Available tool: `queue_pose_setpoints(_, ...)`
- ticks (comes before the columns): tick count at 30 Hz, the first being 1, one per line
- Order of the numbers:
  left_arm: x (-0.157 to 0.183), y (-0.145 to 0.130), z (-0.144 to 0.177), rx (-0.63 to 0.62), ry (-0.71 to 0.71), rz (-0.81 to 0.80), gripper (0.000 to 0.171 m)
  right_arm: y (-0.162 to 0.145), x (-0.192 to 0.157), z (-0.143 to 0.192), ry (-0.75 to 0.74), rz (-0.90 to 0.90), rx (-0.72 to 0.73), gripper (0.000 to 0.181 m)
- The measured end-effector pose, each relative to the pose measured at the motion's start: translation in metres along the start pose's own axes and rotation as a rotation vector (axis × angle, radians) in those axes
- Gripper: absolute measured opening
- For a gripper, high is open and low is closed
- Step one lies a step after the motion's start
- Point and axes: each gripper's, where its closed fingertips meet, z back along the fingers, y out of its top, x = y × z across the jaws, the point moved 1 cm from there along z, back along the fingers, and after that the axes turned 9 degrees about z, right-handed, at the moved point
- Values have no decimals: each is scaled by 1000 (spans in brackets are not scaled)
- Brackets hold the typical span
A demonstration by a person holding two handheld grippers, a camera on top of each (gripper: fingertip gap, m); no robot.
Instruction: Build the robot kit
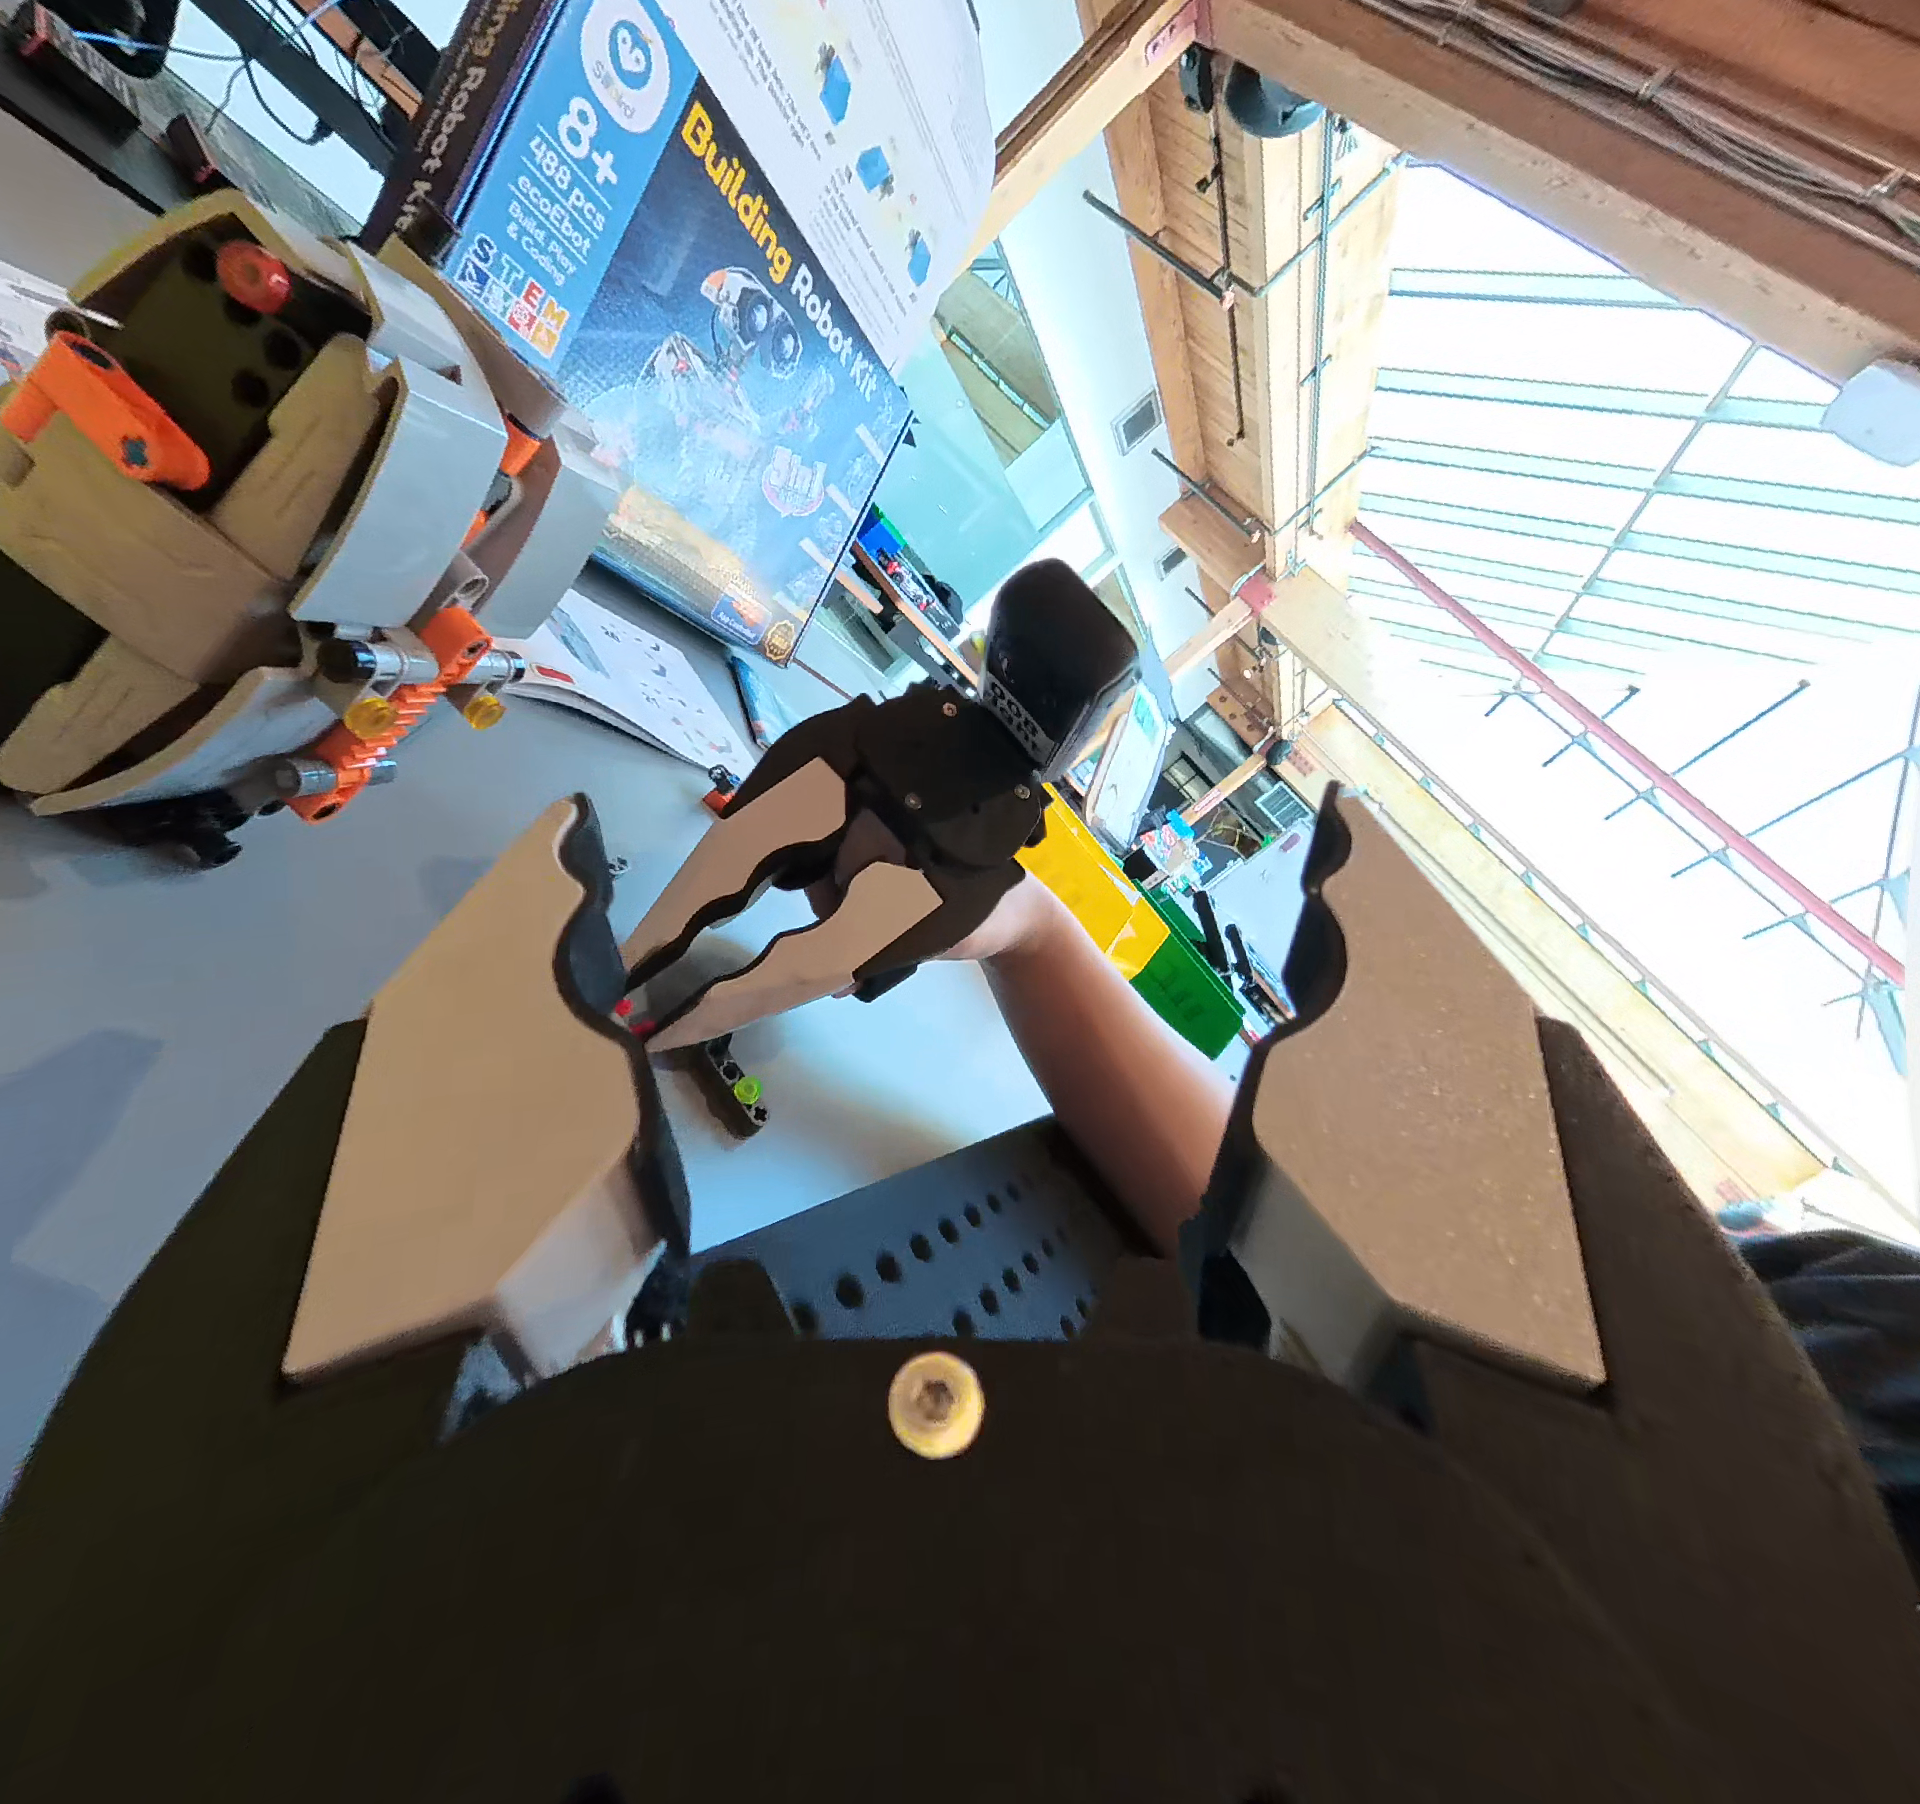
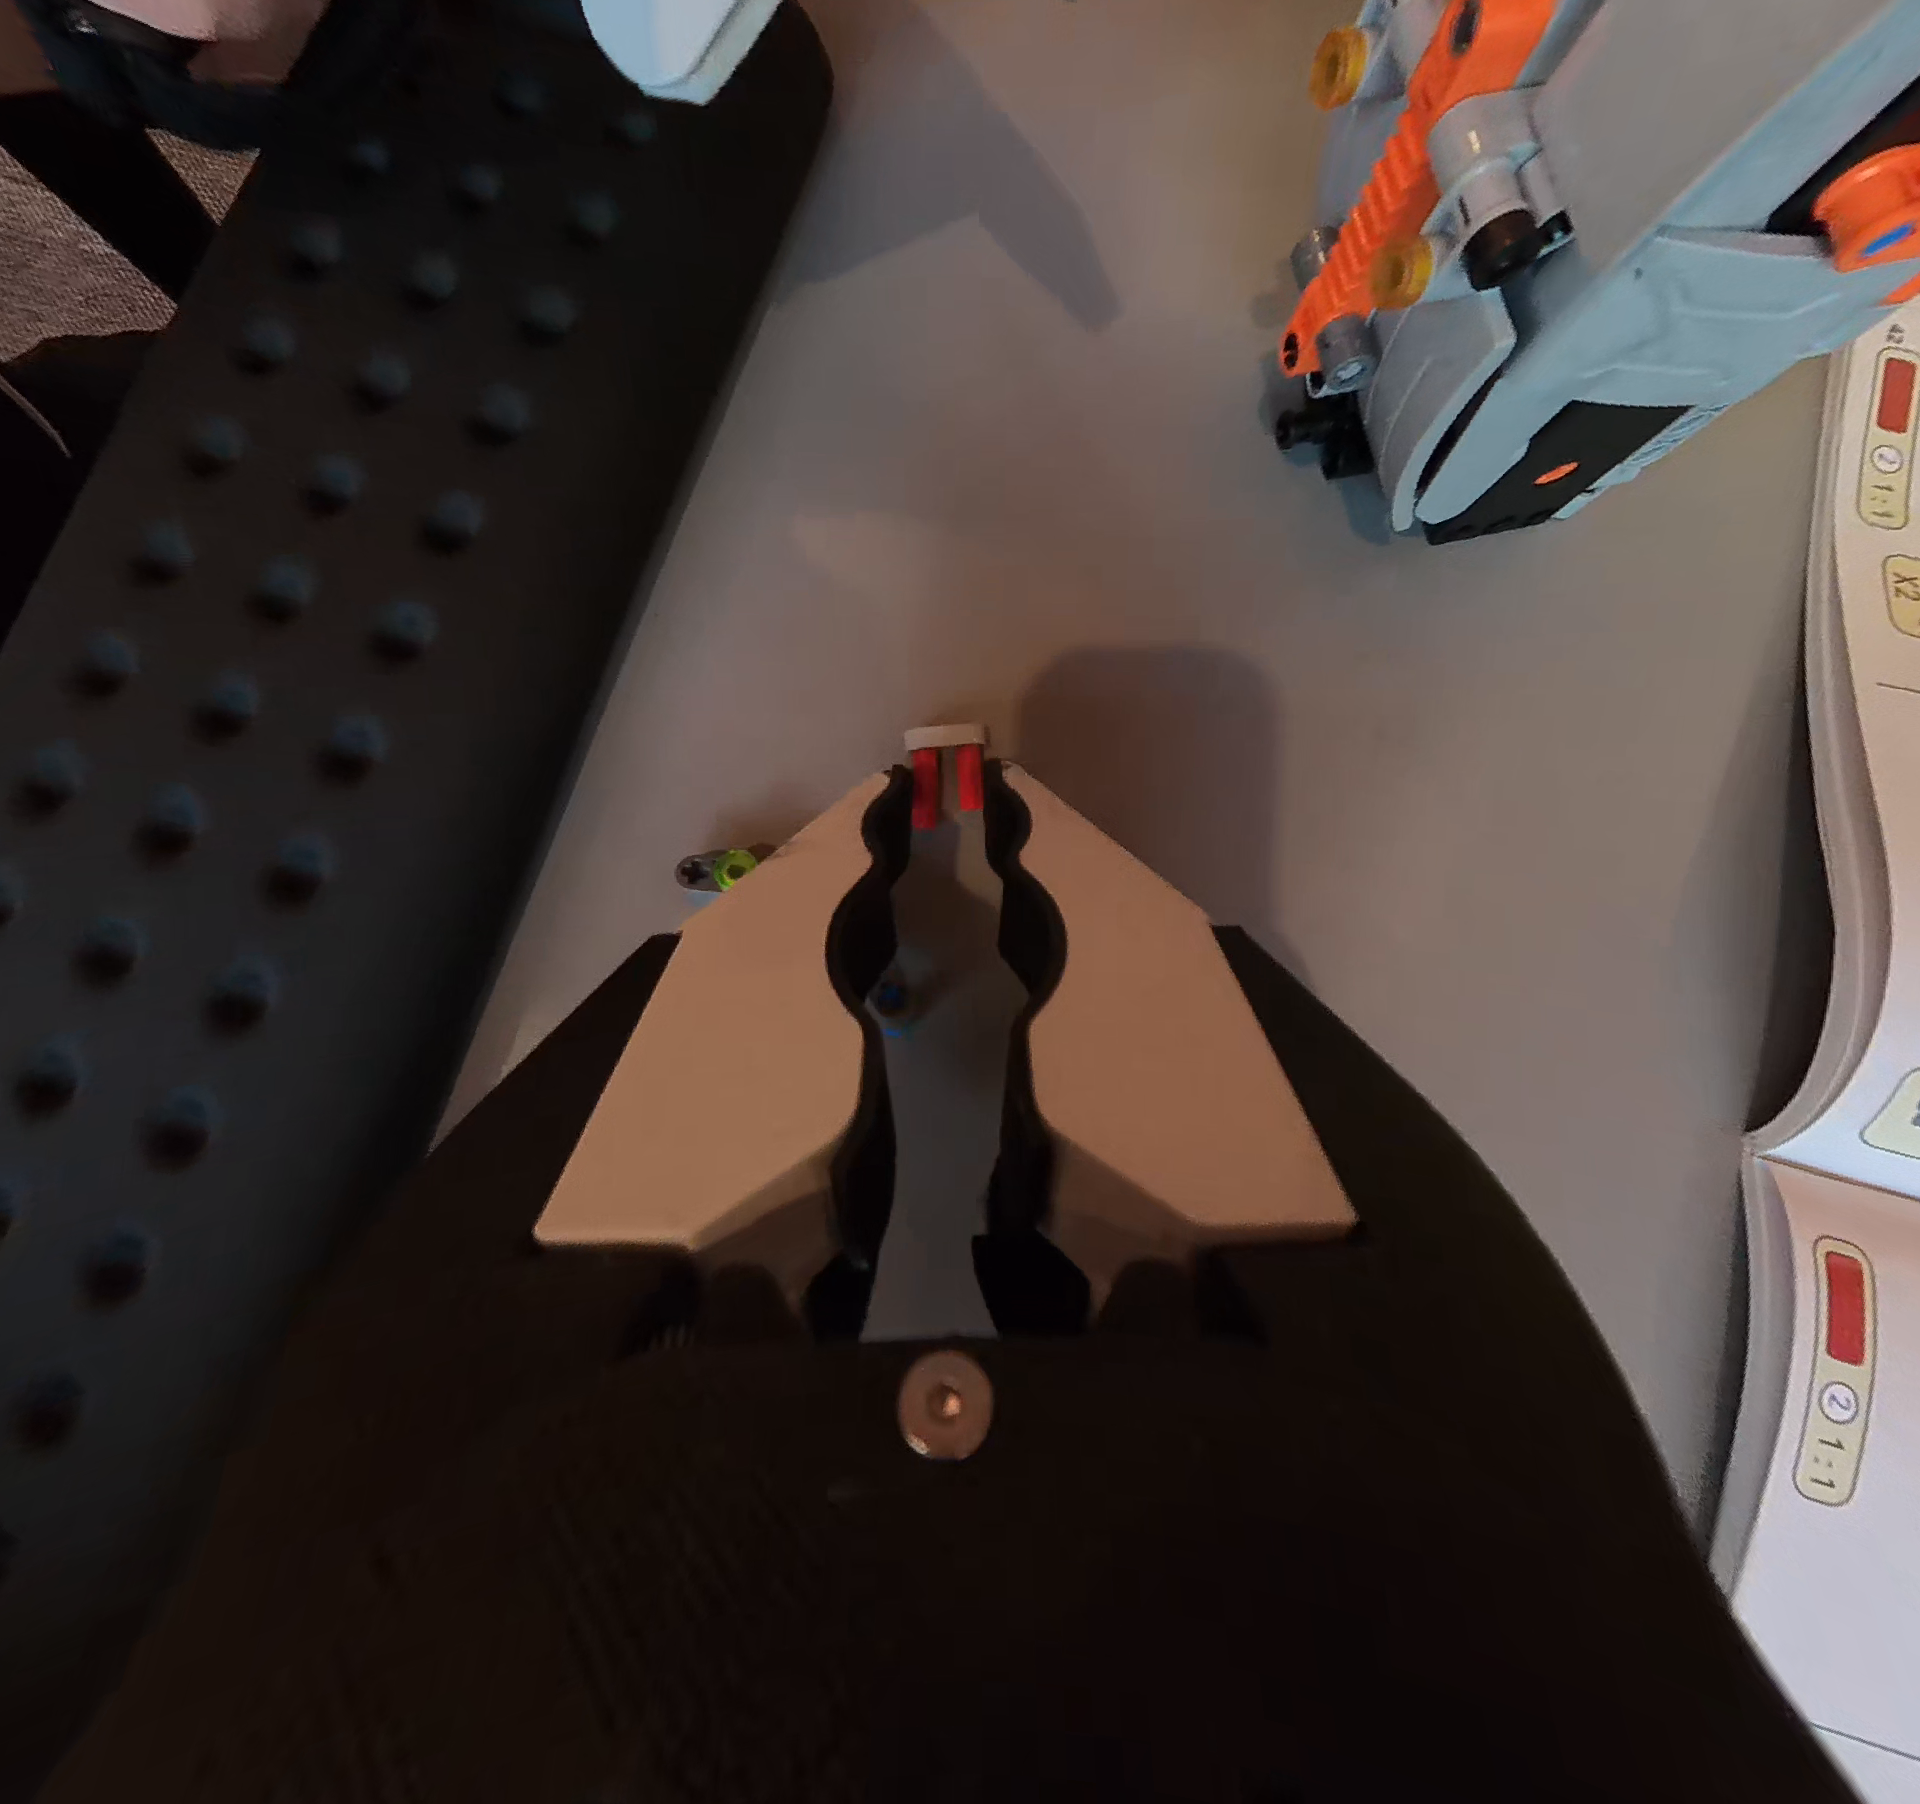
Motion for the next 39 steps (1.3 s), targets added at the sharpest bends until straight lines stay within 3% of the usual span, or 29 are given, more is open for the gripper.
queue_pose_setpoints(8,-15,-13,1,-84,49,30,110,11,0,15,-97,113,40,4)
queue_pose_setpoints(17,-15,-14,2,-105,71,-9,106,0,6,20,-111,71,15,1)
queue_pose_setpoints(20,-15,-16,4,-123,82,-30,103,-8,20,34,-159,3,27,3)
queue_pose_setpoints(25,-16,-16,4,-142,124,-100,101,-3,30,26,-107,-303,90,17)
queue_pose_setpoints(29,-19,-17,6,-151,172,-151,100,-10,27,15,-148,-431,-21,22)
queue_pose_setpoints(35,-25,-16,6,-161,242,-245,100,-9,23,4,-279,-502,-76,21)
queue_pose_setpoints(39,-28,-8,4,-160,343,-468,102,-13,28,5,-351,-453,-128,4)
